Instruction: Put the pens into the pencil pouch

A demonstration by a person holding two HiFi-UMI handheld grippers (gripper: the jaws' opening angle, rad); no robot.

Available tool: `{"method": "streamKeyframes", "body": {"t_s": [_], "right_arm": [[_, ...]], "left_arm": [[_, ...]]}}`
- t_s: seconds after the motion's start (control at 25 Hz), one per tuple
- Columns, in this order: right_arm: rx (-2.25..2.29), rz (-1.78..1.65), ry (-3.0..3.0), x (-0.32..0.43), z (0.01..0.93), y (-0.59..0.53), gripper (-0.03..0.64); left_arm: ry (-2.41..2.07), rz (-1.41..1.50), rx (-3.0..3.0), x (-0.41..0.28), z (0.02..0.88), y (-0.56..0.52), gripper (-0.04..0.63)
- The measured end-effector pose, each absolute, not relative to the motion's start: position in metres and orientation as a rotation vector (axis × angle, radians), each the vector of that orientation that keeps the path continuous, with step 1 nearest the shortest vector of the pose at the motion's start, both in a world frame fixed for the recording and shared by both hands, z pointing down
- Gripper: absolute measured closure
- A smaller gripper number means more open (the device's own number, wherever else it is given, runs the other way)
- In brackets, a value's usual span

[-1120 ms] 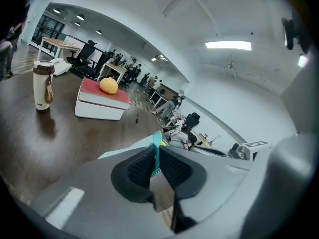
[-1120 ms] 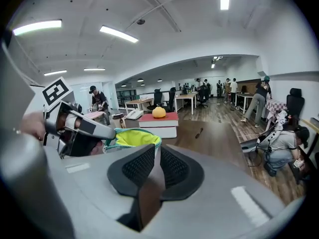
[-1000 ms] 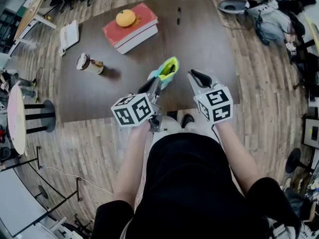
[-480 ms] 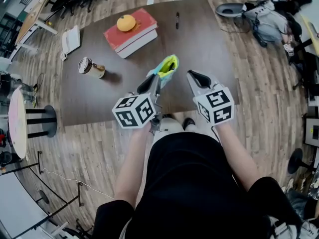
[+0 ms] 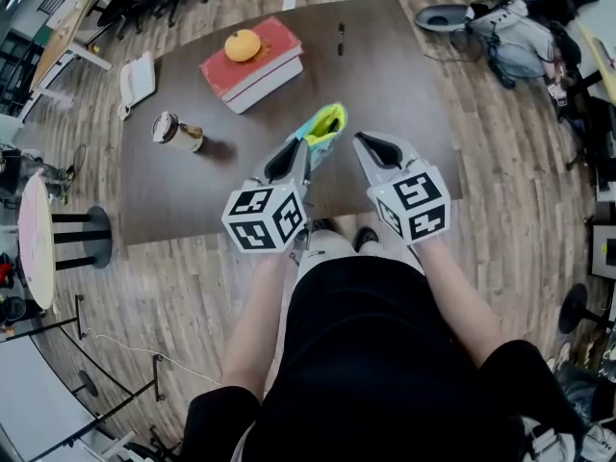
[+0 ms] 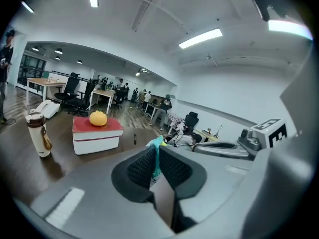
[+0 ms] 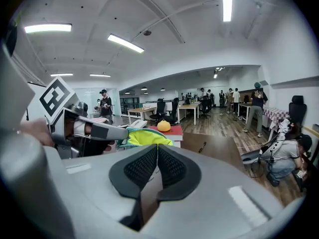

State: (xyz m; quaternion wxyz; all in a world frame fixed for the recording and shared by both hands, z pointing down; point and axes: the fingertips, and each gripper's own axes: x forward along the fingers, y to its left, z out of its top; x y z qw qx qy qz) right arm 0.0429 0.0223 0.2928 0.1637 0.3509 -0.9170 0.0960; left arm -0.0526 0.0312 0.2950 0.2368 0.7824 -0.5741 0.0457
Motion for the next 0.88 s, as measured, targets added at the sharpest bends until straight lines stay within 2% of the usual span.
{"method": "streamKeyframes", "body": {"t_s": [0.88], "right_arm": [[0.993, 0.281, -2.625, 0.042, 0.289, 0.026, 0.607]], "left_arm": [[-1.587, 0.173, 2.183, -0.044, 0.3, 0.032, 0.572]]}}
